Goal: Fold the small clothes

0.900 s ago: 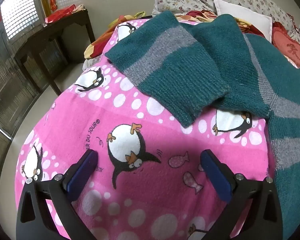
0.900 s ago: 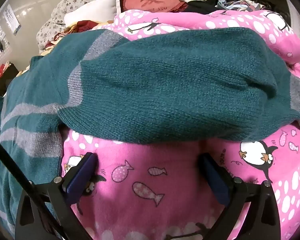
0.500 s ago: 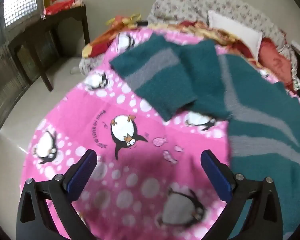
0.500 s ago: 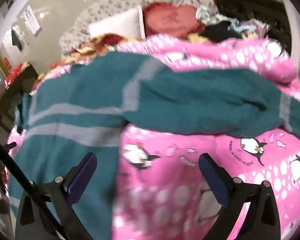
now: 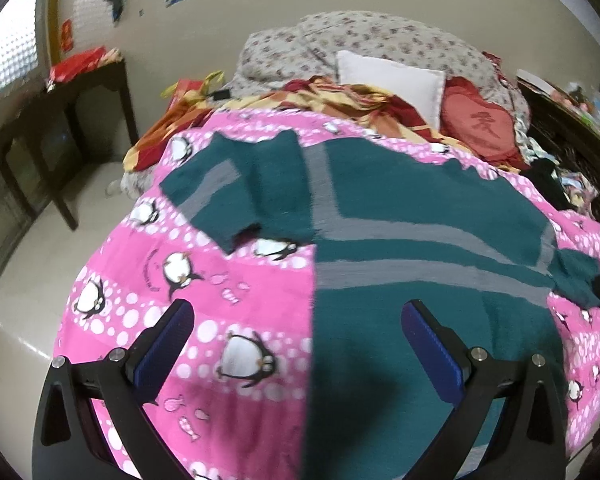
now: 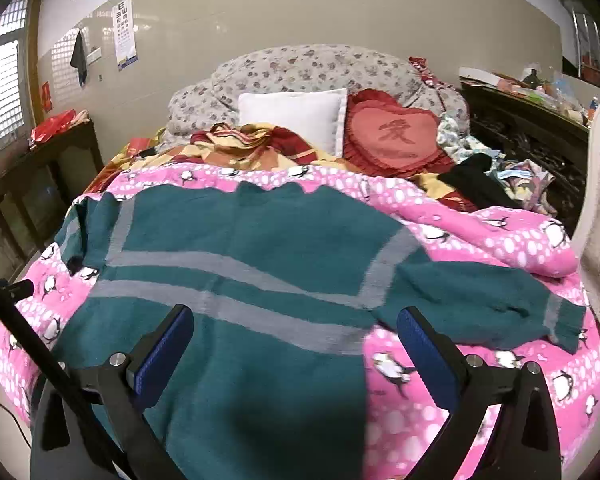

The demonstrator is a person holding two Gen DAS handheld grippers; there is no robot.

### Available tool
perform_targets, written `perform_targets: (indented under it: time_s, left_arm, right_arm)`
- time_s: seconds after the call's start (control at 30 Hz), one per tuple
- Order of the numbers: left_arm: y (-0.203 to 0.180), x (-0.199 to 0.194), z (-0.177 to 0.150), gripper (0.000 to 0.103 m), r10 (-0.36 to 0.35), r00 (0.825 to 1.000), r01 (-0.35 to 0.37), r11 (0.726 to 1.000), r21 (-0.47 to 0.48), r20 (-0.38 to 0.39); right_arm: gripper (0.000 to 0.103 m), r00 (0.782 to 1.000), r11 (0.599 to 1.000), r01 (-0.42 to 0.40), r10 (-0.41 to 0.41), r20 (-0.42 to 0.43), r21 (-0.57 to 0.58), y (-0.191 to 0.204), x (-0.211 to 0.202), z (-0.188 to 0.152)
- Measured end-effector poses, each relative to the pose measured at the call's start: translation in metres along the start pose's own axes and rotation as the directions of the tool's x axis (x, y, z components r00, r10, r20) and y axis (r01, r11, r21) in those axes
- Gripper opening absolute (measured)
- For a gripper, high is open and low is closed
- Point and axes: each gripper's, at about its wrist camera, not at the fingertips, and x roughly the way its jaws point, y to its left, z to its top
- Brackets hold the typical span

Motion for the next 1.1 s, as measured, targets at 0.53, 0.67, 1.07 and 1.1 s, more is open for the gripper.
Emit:
perform_targets:
  time_s: [0.53,0.67,1.07,1.1]
  left_arm:
    - [-0.066,0.009,-0.011,0.103,-0.022,0.999,0.019,0.997,0.076,0.034]
    - [-0.074,0.009,-0.014,0.103,-0.035,0.999,0.033,0.996,0.088,0.029]
    - [-0.104,0.015,-0.02,0.103,-0.059,0.998,0.056,0.99,0.13,0.016]
    - [-0.106,0.016,-0.02,0.103,-0.066,0.998,0.063,0.989,0.132,0.015]
  right_arm:
    - [0.103,1.0,0.997,0.031,-0.031,-0.004,0.069,-0.006,0.006,-0.017]
    - [0.103,1.0,0.996,0.012,-0.01,-0.024,0.083,-0.011,0.007,-0.021]
    - [0.103,0.999,0.995,0.008,-0.002,-0.054,0.097,-0.025,0.011,-0.033]
    - [0.103,0.999,0.995,0.011,-0.005,-0.052,0.1,-0.027,0.01,-0.033]
